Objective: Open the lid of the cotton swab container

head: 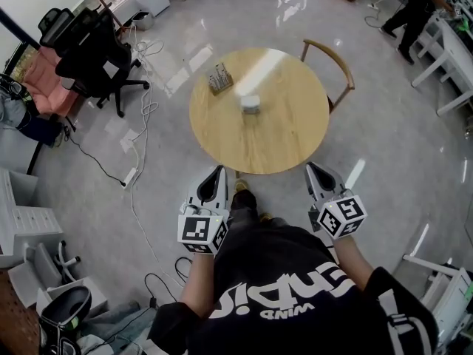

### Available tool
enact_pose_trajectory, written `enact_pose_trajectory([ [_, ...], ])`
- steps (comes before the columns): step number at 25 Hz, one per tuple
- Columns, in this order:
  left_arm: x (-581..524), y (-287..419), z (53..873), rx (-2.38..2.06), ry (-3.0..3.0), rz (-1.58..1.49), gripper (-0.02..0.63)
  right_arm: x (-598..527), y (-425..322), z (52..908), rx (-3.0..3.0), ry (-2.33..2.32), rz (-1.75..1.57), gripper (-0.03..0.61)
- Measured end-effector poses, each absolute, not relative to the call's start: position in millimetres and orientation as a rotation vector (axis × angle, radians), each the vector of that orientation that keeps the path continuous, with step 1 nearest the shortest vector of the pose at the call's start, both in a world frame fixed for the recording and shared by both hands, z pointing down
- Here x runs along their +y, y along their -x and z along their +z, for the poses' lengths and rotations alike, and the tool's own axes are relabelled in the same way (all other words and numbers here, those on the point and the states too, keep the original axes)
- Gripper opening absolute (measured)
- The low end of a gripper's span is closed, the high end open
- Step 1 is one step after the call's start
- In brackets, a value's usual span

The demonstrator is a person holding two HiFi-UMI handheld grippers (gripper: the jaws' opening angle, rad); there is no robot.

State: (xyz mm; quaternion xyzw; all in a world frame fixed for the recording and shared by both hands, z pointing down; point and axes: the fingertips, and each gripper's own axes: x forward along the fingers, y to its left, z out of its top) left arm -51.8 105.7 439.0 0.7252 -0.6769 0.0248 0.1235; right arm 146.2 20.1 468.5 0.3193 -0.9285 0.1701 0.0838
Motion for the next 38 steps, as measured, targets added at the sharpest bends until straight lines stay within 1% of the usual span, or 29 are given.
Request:
enact_pose_trajectory([
  [21, 1, 113, 441, -1.811, -2.231, 0.117, 0.008, -59, -81, 473, -2.701, -1.03, 0.555, 0.002],
  [27, -37, 138, 447, -1.764, -2.261, 0.129, 0.008, -93, -58, 467, -2.698, -1.092, 0.538, 0.002],
  [38, -72, 162, 447, -1.661, -2.355, 0.159, 0.008, -119, -38, 460, -2.662, -1.233, 0.556, 0.002],
])
